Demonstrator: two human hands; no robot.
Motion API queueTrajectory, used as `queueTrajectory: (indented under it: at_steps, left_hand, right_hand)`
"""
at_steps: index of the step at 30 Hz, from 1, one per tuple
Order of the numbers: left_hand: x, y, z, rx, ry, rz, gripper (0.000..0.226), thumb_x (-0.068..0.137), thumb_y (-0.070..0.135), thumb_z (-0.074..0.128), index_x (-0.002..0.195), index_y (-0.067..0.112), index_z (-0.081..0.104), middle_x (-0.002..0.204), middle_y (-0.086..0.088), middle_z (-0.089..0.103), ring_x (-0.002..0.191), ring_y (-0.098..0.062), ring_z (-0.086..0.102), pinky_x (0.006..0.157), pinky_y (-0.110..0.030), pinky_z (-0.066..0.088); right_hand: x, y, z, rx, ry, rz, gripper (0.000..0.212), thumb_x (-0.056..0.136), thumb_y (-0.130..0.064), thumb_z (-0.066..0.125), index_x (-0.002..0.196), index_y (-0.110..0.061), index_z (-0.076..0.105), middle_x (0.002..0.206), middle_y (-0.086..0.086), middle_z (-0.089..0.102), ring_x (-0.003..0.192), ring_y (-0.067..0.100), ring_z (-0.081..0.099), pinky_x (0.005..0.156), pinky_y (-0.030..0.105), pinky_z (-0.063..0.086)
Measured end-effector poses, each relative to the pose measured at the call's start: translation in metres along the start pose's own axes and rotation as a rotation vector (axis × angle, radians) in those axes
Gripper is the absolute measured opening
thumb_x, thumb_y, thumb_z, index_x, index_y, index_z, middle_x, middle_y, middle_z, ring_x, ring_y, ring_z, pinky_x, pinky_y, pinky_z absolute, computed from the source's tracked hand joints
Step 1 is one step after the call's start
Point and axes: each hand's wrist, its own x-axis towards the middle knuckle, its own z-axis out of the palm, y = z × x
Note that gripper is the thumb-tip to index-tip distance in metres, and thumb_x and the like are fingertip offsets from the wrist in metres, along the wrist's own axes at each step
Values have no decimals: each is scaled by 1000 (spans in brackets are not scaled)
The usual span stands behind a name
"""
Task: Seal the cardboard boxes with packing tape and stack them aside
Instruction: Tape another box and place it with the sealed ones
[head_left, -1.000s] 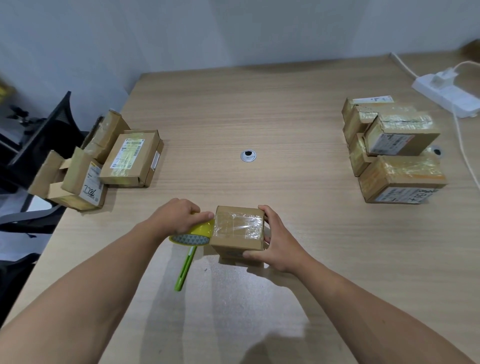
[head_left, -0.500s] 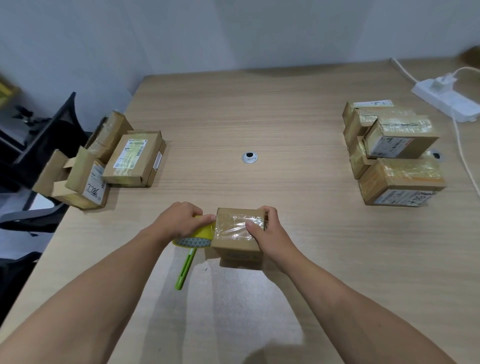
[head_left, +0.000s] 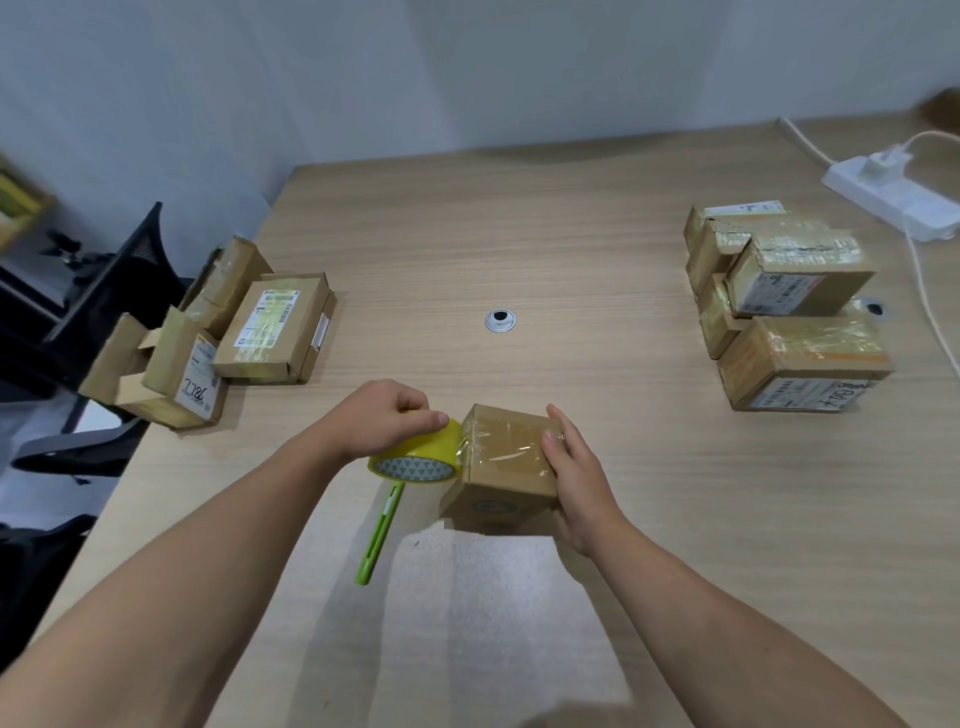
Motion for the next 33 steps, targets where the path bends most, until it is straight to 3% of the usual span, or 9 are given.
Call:
queueTrajectory:
  at_steps: [3, 6, 10, 14, 19, 23, 27, 31, 33]
  left_hand:
    - [-1, 8, 0, -65, -11, 7, 63, 65, 69, 58, 65, 6, 62, 59, 2, 49, 55, -8, 46, 58, -29, 36]
    - [-3, 13, 5, -180, -16, 4, 54, 63, 68, 61, 60, 14, 57, 57, 5, 47, 54, -7, 45, 57, -26, 36]
    - [-2, 19, 13, -284, -29, 9, 49, 65, 66, 66, 57, 19, 54, 57, 4, 43, 54, -10, 44, 57, -27, 35]
    - [3, 33, 18, -338, -62, 26, 48, 64, 65, 68, 55, 21, 53, 57, 4, 43, 55, -9, 45, 55, -24, 35]
    - [6, 45, 25, -401, -81, 60, 51, 67, 62, 69, 60, 14, 53, 58, 1, 41, 56, -12, 42, 55, -24, 34]
    - [8, 51, 31, -438, -111, 74, 55, 69, 60, 69, 63, 8, 53, 60, -1, 38, 58, -14, 39, 56, -26, 31]
    - [12, 57, 40, -453, -116, 44, 51, 75, 60, 68, 58, 15, 49, 58, -1, 39, 56, -16, 39, 57, -29, 32]
    - [18, 65, 45, -425, -160, 41, 48, 87, 51, 64, 55, 20, 48, 56, 2, 41, 55, -15, 41, 57, -28, 34]
    - [21, 69, 47, -427, -168, 37, 48, 88, 52, 64, 57, 18, 50, 58, 0, 42, 56, -16, 42, 58, -29, 34]
  right_hand:
    - [0, 1, -5, -3, 12, -2, 45, 107, -29, 48, 147, -47, 42, 136, -8, 61, 117, 15, 66, 105, 47, 51]
    - [-1, 0, -12, -131, 39, -46, 46, 107, -37, 46, 149, -52, 35, 149, -11, 50, 130, 12, 55, 114, 45, 42]
    - [-1, -6, -22, -340, 67, -103, 51, 107, -41, 42, 156, -41, 28, 160, -8, 35, 144, 9, 36, 120, 33, 29]
    - [-4, -7, -32, -404, 142, -142, 49, 107, -39, 42, 155, -34, 36, 154, -5, 43, 130, 2, 39, 103, 19, 30]
    - [-4, 0, -38, -552, 247, -123, 46, 107, -39, 40, 152, -32, 41, 140, 9, 45, 127, 17, 45, 95, 22, 29]
    - [-3, 3, -40, -632, 323, -90, 44, 106, -40, 44, 147, -27, 49, 125, 5, 44, 110, 15, 46, 90, 25, 32]
    - [2, 7, -37, -711, 356, -87, 42, 105, -36, 46, 145, -23, 51, 128, 7, 46, 121, 26, 50, 98, 32, 38]
    - [6, -1, -33, -731, 338, -136, 34, 106, -24, 42, 134, -24, 60, 122, 4, 51, 102, 16, 51, 84, 28, 34]
    - [5, -6, -31, -697, 304, -159, 32, 105, -30, 41, 128, -26, 64, 122, 1, 57, 104, 12, 51, 82, 27, 36]
